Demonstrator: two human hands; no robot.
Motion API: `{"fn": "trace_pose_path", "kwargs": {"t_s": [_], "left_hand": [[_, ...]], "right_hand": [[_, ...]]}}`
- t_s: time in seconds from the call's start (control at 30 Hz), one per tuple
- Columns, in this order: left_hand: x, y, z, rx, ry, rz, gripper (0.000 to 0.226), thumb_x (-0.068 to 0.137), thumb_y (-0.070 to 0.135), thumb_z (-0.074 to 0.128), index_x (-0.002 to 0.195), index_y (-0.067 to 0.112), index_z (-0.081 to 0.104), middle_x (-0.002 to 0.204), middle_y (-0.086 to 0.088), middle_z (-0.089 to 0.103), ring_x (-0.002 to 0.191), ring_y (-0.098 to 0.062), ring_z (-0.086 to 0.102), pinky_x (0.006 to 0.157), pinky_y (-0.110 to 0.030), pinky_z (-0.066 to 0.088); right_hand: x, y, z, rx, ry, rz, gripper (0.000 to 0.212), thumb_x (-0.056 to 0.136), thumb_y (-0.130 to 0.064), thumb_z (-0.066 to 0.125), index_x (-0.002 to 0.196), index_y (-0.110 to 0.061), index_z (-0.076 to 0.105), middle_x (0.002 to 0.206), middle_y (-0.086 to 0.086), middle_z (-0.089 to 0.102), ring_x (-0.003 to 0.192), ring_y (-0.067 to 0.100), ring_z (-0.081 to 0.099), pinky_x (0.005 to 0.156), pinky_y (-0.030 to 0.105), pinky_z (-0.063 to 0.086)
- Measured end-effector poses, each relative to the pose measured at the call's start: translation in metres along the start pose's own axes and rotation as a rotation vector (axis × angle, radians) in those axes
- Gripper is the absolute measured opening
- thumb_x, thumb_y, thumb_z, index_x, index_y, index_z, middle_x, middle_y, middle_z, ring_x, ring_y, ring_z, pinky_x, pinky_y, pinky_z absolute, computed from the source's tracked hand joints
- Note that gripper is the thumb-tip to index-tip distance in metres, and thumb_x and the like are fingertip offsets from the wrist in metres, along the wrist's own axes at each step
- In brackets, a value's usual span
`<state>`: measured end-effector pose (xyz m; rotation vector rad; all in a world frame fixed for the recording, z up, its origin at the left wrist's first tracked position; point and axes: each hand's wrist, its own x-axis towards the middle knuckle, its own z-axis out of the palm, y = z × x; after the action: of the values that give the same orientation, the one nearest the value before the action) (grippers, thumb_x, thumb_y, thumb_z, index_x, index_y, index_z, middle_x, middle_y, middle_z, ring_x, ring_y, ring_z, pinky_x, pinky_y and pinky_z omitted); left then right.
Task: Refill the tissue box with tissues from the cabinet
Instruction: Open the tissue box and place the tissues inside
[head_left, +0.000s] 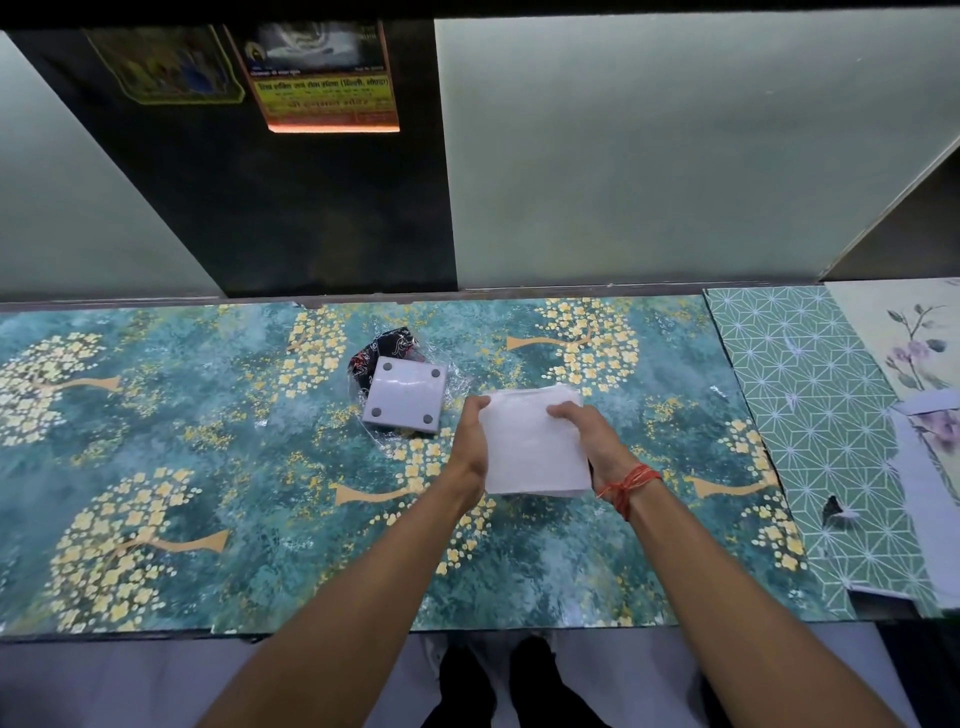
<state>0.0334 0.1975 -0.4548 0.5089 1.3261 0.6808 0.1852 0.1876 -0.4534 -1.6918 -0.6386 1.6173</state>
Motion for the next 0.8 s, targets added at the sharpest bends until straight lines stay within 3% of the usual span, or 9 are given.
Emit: {"fn": "trace_pose_path", "kwargs": {"t_s": [0.07, 0.17, 0.3, 0.37, 0.53, 0.8], "left_hand": [[0.001, -0.001, 0.0, 0.06, 0.033, -0.013, 0.036, 0.095, 0.04, 0.034, 0.098, 0.011, 0.056, 0.083, -0.012, 0.063, 0.072, -0.028, 0.06, 0.059, -0.028, 0.046], [0.007, -0.007, -0.001, 0.269, 0.096, 0.07, 0.021, 0.094, 0.021, 0.044, 0.107, 0.007, 0.052, 0.096, -0.011, 0.059, 0.081, -0.024, 0.057, 0.067, -0.034, 0.045], [0.016, -0.021, -0.006, 0.408, 0.151, 0.144, 0.027, 0.086, 0.013, 0.059, 0.111, 0.004, 0.063, 0.109, -0.013, 0.068, 0.096, -0.03, 0.066, 0.086, -0.049, 0.057], [0.022, -0.023, -0.007, 0.451, 0.175, 0.169, 0.029, 0.084, 0.014, 0.064, 0.111, 0.005, 0.065, 0.109, -0.012, 0.071, 0.096, -0.031, 0.068, 0.088, -0.052, 0.057], [0.027, -0.016, -0.002, 0.629, 0.255, 0.272, 0.034, 0.086, 0.02, 0.068, 0.114, 0.001, 0.064, 0.112, -0.014, 0.07, 0.098, -0.032, 0.067, 0.086, -0.048, 0.057], [0.03, -0.02, 0.003, 0.833, 0.272, 0.393, 0.031, 0.093, 0.022, 0.06, 0.12, 0.008, 0.063, 0.116, -0.01, 0.069, 0.104, -0.029, 0.065, 0.083, -0.033, 0.05]], "right_hand": [[0.002, 0.002, -0.005, -0.133, 0.068, -0.015, 0.044, 0.082, -0.025, 0.065, 0.117, -0.005, 0.047, 0.114, 0.015, 0.058, 0.086, 0.026, 0.058, 0.07, 0.037, 0.048], [0.003, 0.009, -0.01, -0.369, 0.187, -0.083, 0.04, 0.086, -0.02, 0.064, 0.12, -0.008, 0.047, 0.115, 0.008, 0.055, 0.093, 0.023, 0.055, 0.076, 0.035, 0.046], [0.002, 0.016, -0.009, -0.479, 0.338, -0.183, 0.038, 0.084, -0.021, 0.068, 0.118, -0.009, 0.054, 0.119, 0.011, 0.062, 0.096, 0.026, 0.057, 0.082, 0.036, 0.048], [0.003, 0.014, -0.008, -0.528, 0.377, -0.217, 0.033, 0.084, -0.02, 0.068, 0.112, -0.008, 0.058, 0.114, 0.012, 0.066, 0.095, 0.029, 0.06, 0.078, 0.034, 0.047], [0.014, 0.012, -0.006, -0.665, 0.403, -0.246, 0.025, 0.084, -0.023, 0.069, 0.102, -0.007, 0.064, 0.106, 0.011, 0.07, 0.098, 0.031, 0.062, 0.075, 0.031, 0.043], [0.021, 0.018, -0.005, -0.648, 0.444, -0.258, 0.025, 0.084, -0.026, 0.07, 0.102, -0.009, 0.064, 0.106, 0.01, 0.07, 0.099, 0.031, 0.063, 0.084, 0.038, 0.05]]}}
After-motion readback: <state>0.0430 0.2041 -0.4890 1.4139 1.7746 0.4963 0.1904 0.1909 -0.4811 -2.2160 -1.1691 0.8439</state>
